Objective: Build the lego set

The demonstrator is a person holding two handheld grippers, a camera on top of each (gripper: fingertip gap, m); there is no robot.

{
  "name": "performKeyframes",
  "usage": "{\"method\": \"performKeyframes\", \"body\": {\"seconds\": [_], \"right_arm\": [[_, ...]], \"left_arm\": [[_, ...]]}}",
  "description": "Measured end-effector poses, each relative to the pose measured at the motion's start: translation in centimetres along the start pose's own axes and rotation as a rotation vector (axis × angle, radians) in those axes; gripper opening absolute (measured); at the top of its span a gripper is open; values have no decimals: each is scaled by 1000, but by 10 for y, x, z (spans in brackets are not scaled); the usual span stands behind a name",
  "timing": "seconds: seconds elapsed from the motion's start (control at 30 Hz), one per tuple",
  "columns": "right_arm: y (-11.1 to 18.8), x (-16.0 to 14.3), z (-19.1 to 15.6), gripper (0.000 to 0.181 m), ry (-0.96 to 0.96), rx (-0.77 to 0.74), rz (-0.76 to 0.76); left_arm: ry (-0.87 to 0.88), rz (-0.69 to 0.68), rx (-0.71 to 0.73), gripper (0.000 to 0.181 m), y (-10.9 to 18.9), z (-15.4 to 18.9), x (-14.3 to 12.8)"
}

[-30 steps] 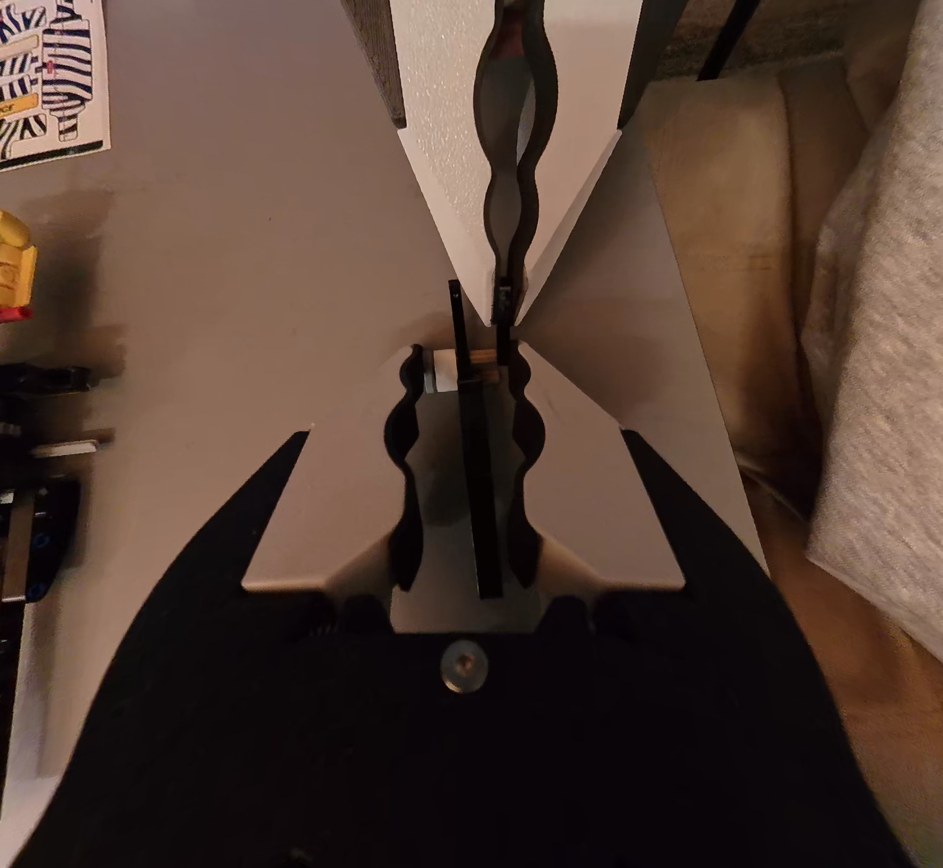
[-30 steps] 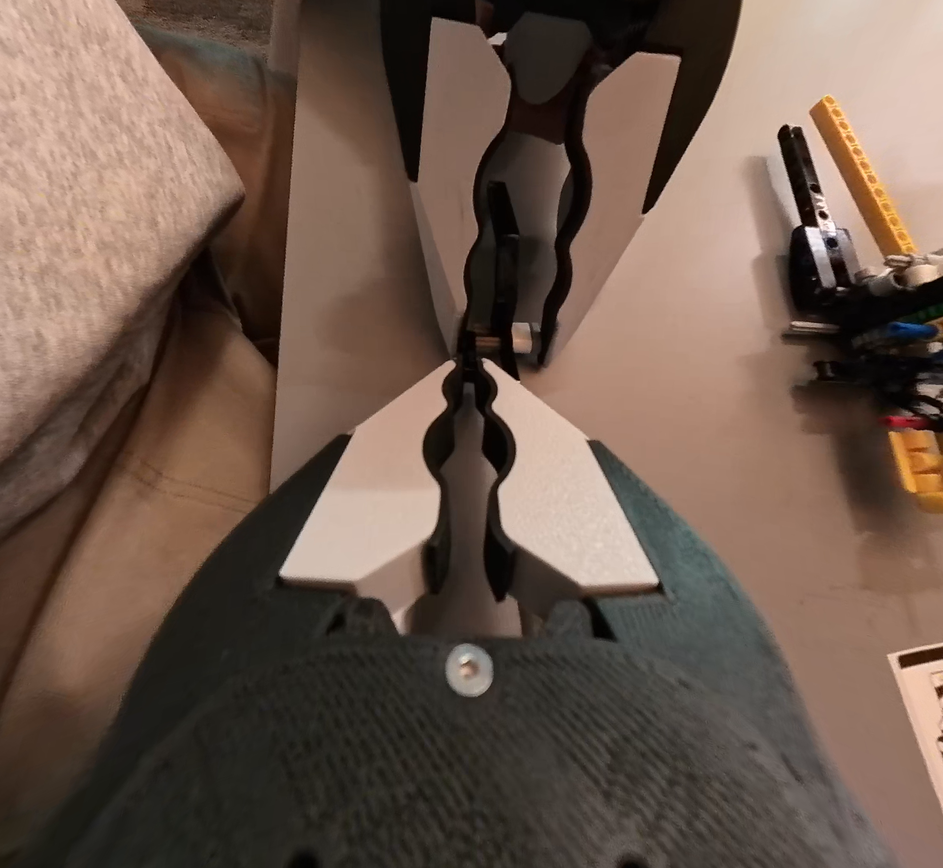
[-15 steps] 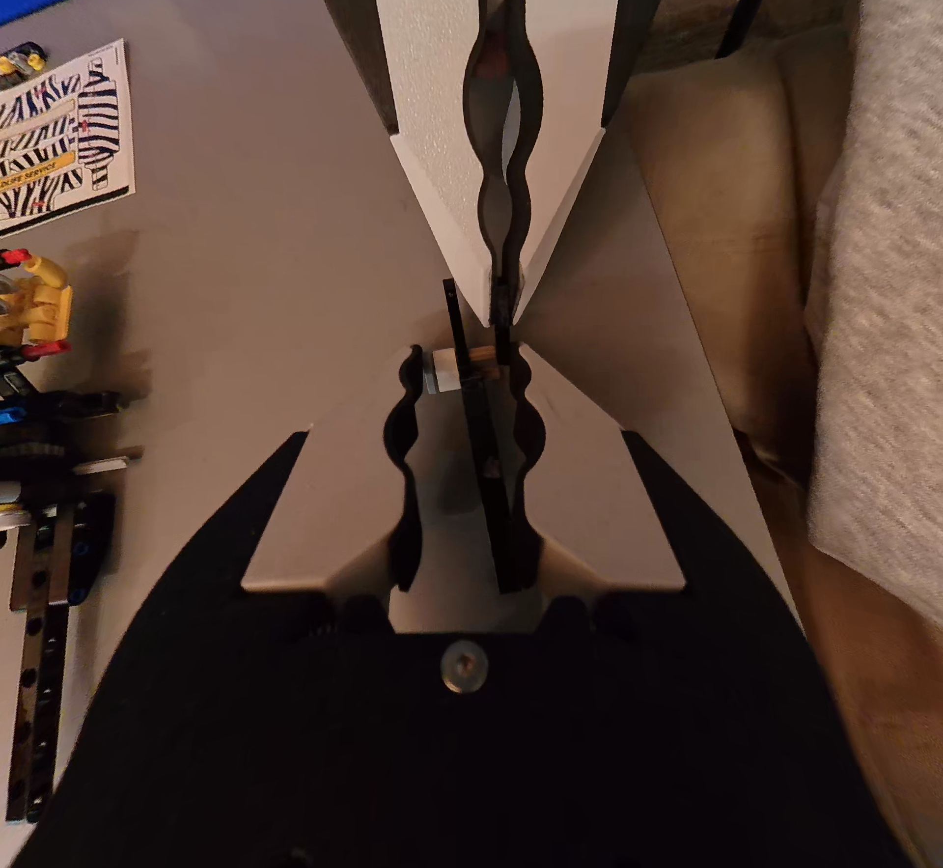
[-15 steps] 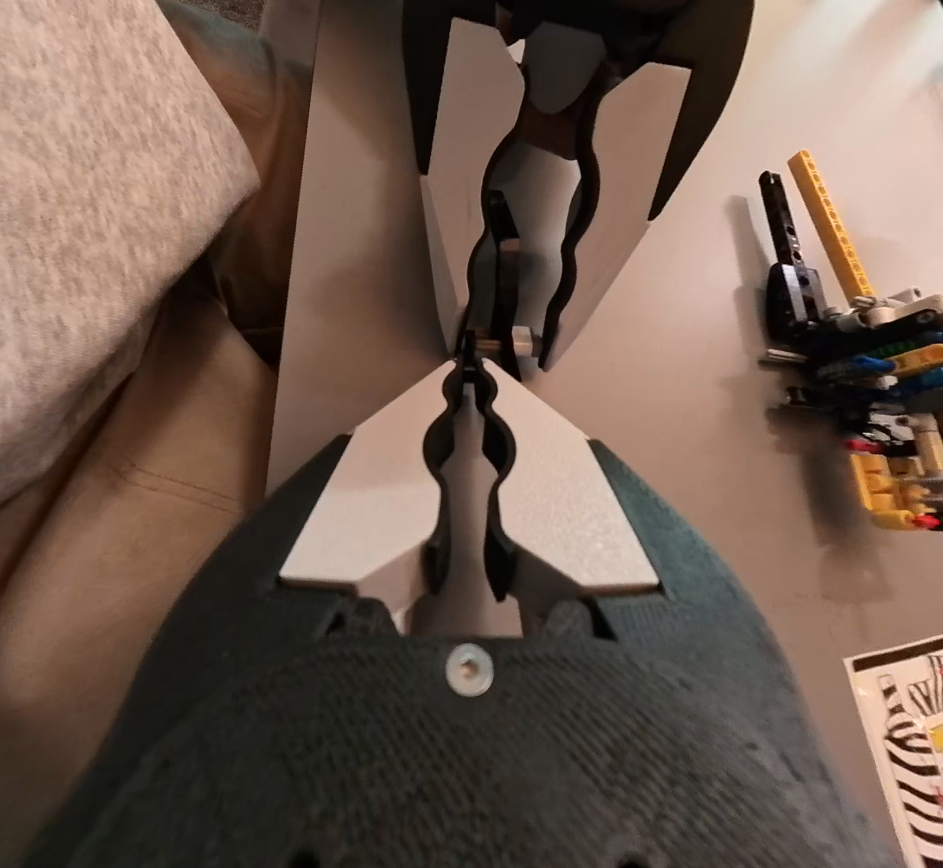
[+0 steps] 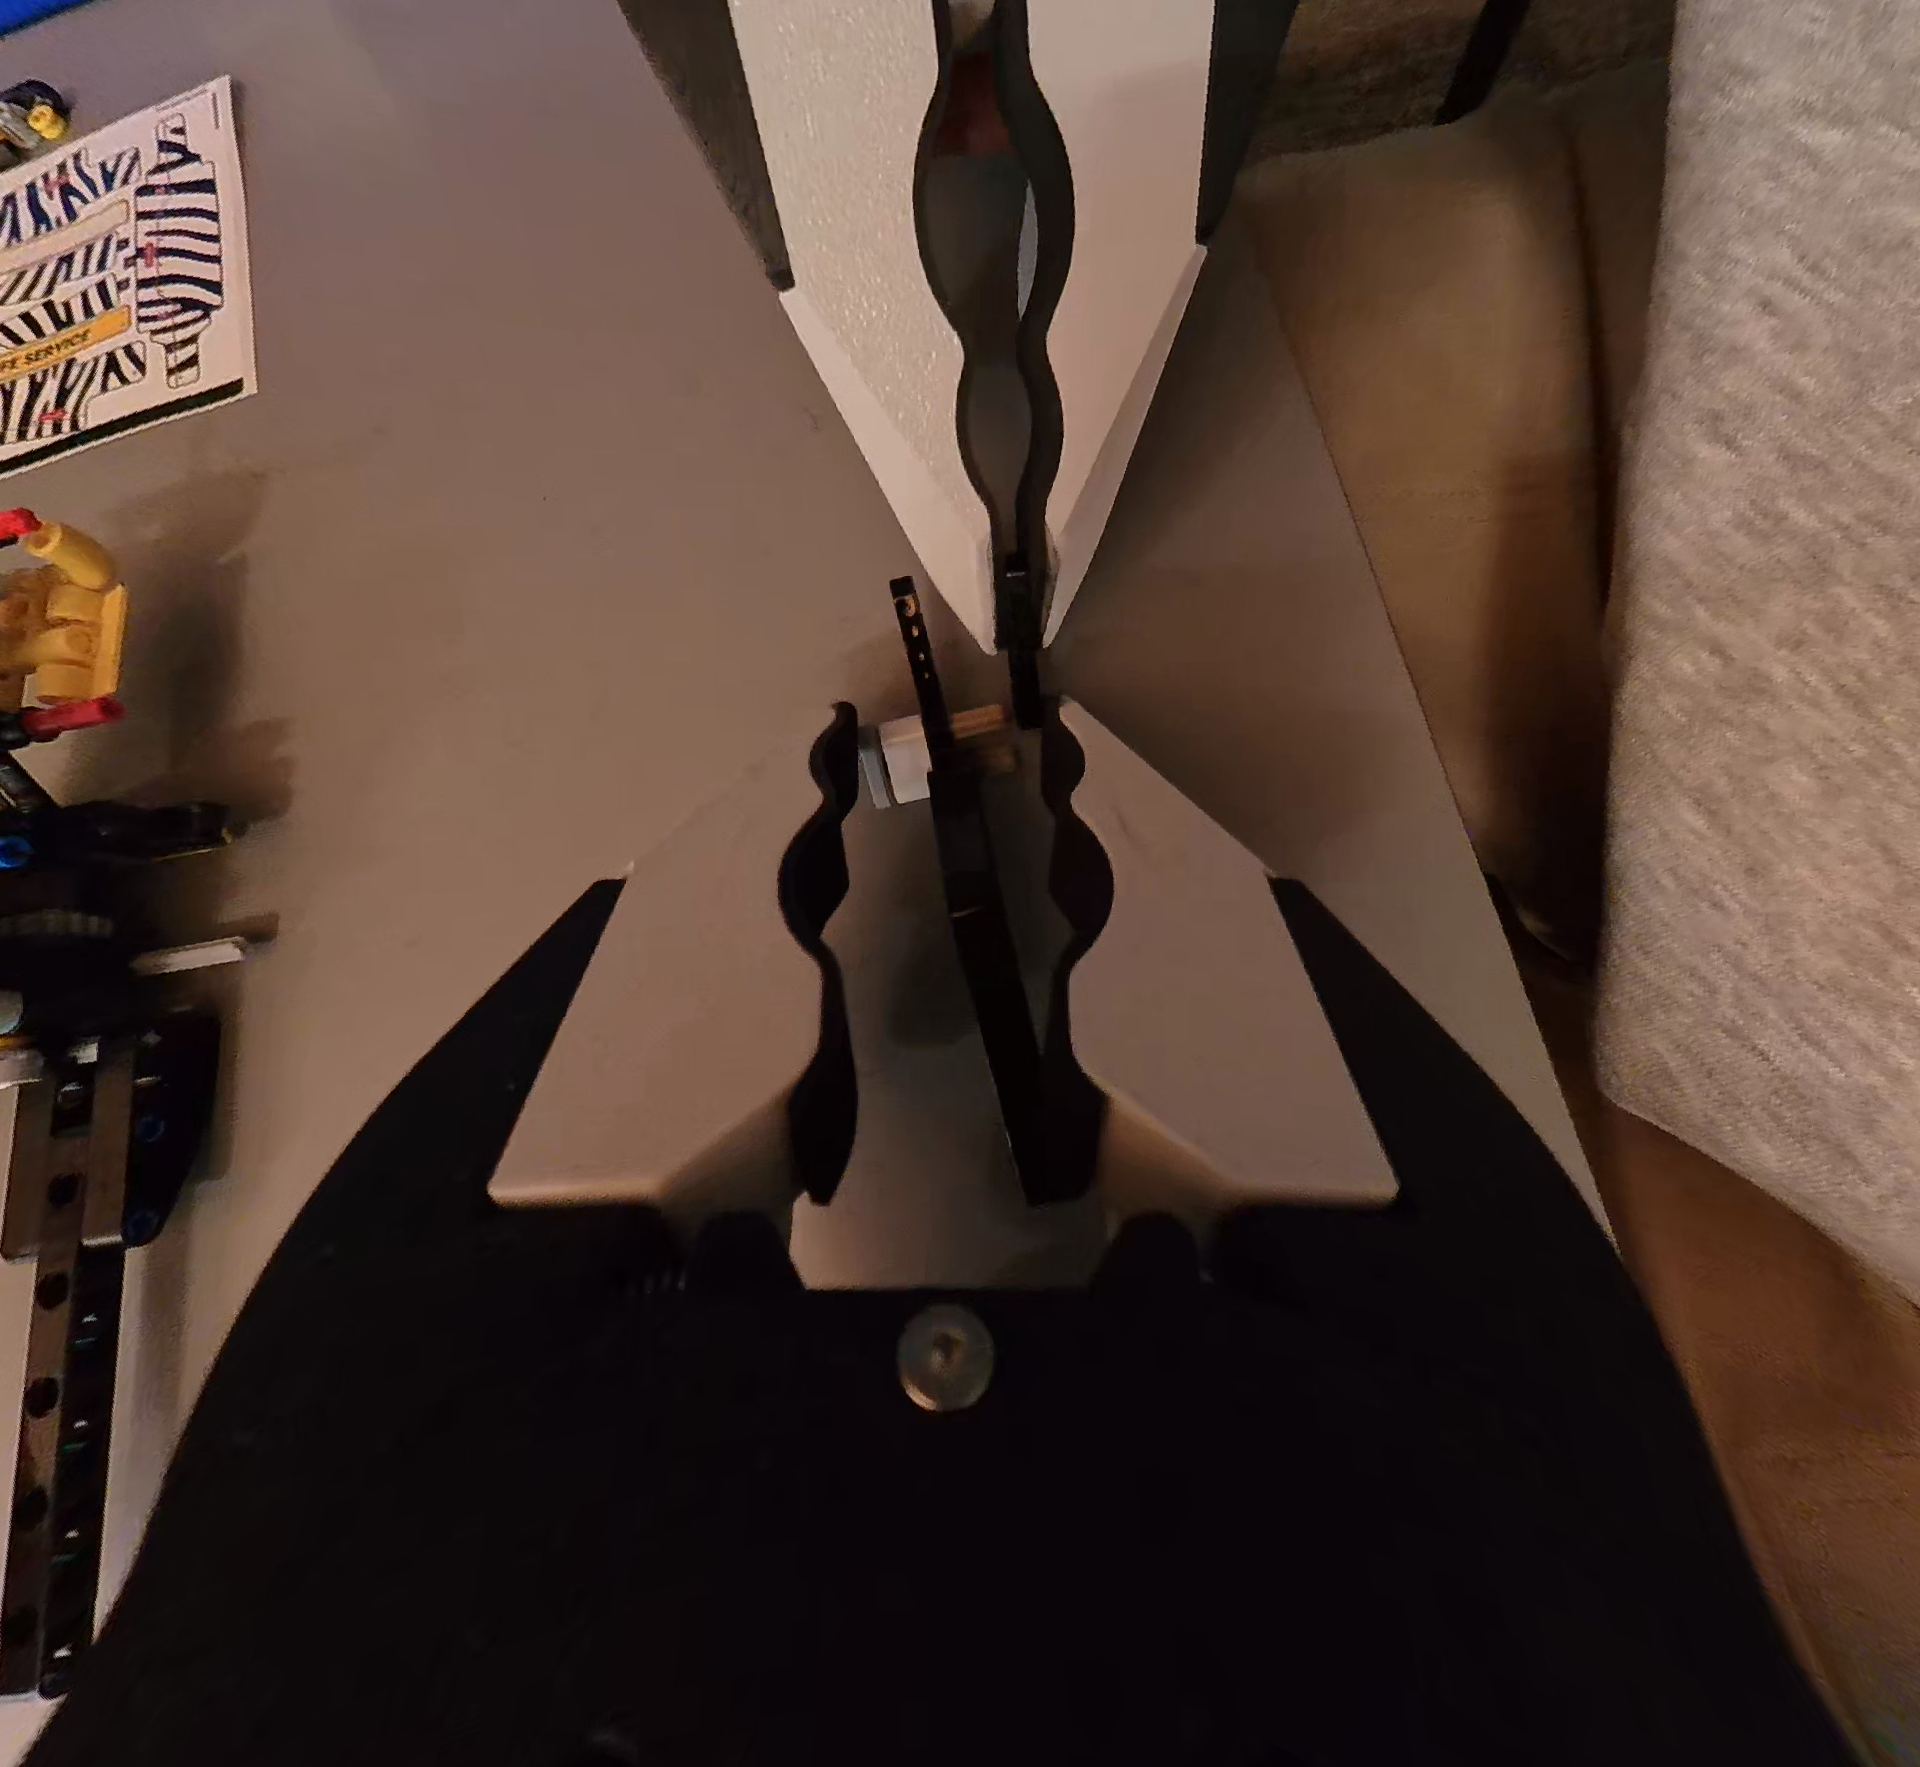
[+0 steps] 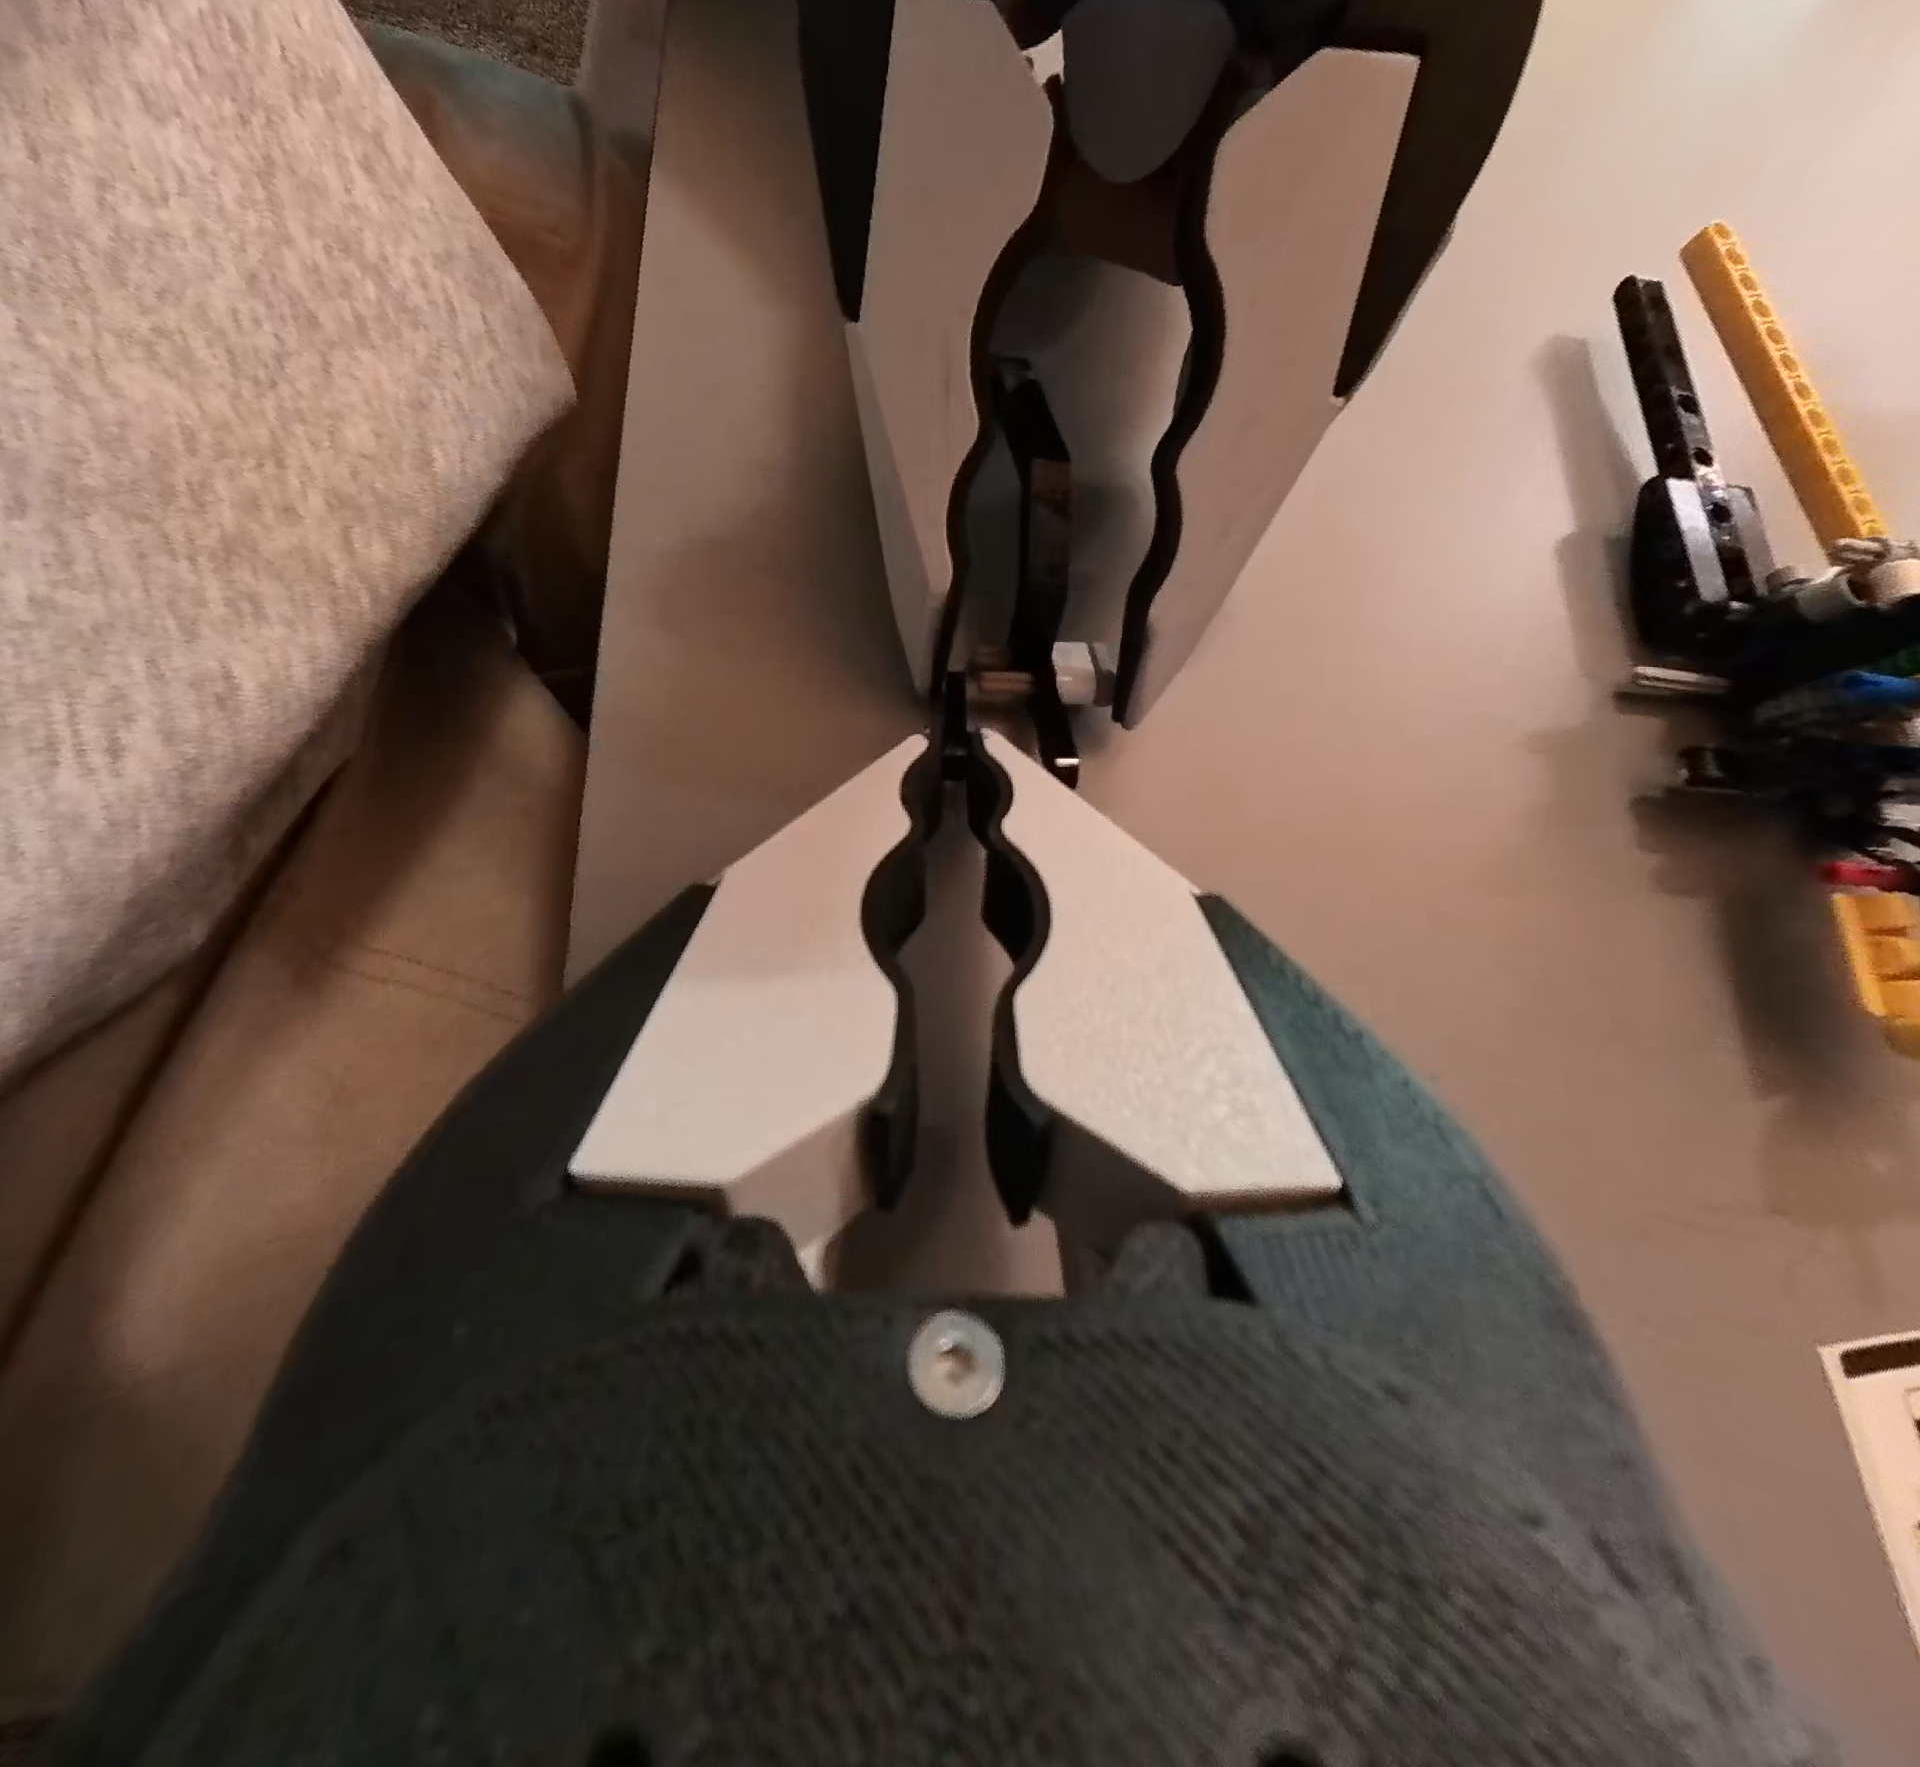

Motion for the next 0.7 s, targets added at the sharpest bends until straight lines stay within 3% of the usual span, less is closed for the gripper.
{"method": "performKeyframes", "body": {"seconds": [0.03,0.7], "right_arm": [[0,0,0,2,-3,2,2],[4,2,1,2,-142,96,20]], "left_arm": [[1,0,0,38,0,0,0],[3,-1,7,36,1,-1,1]]}}
Point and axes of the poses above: each gripper's, where its closed fingertips meet, y back along the fingers, x out of its top, z = x × y across the jaws, the point moved 2 cm from there along y, back along the fingers, and after that the axes turned 6 degrees about -z, right-handed, at the moved point
